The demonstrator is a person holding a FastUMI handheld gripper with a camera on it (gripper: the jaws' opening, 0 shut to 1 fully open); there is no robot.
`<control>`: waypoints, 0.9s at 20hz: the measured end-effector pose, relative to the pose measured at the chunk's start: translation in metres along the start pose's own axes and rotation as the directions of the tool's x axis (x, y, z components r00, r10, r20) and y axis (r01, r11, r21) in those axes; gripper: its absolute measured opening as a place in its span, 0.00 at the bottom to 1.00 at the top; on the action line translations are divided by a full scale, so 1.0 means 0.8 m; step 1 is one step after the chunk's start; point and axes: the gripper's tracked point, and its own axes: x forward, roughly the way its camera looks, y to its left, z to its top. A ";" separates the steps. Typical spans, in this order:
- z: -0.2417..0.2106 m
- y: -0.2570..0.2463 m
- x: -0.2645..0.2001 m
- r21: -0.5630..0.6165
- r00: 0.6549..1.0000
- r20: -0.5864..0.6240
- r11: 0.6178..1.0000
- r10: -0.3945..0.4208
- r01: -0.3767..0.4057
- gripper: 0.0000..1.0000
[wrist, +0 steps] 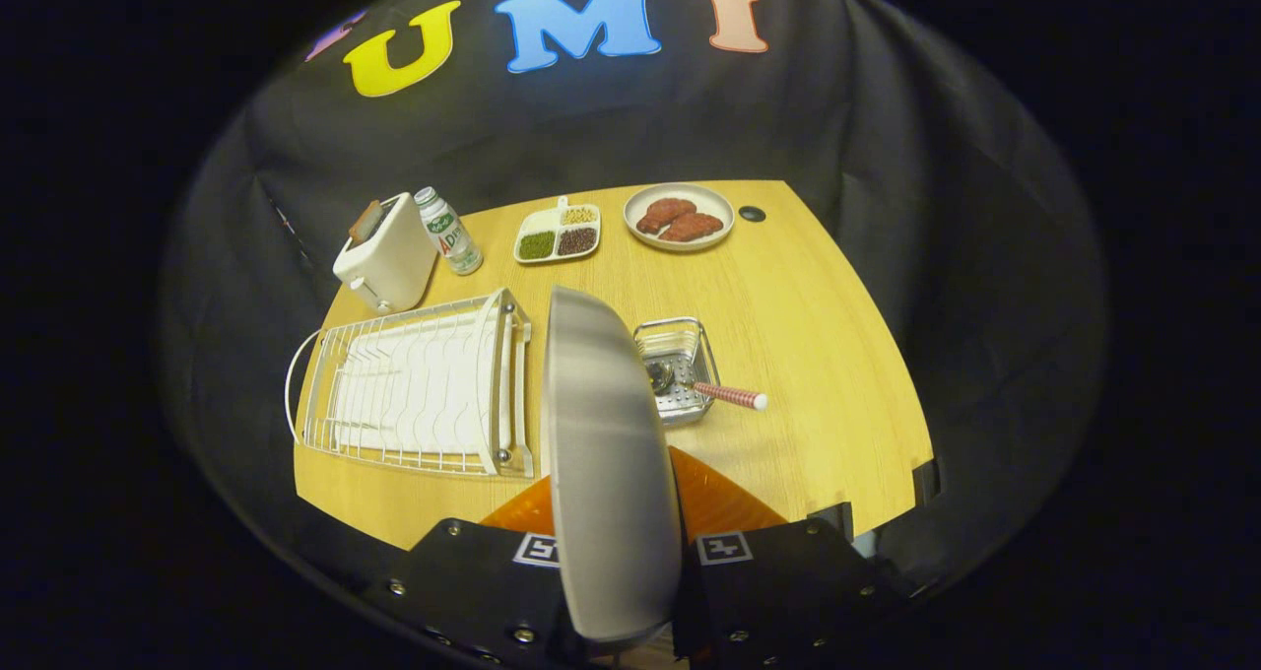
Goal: Take the plate from the dish rack, then take the spoon from the basket and place it into the plate.
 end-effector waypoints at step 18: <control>-0.115 -0.022 0.109 0.064 0.978 0.014 0.975 0.210 -0.210 0.35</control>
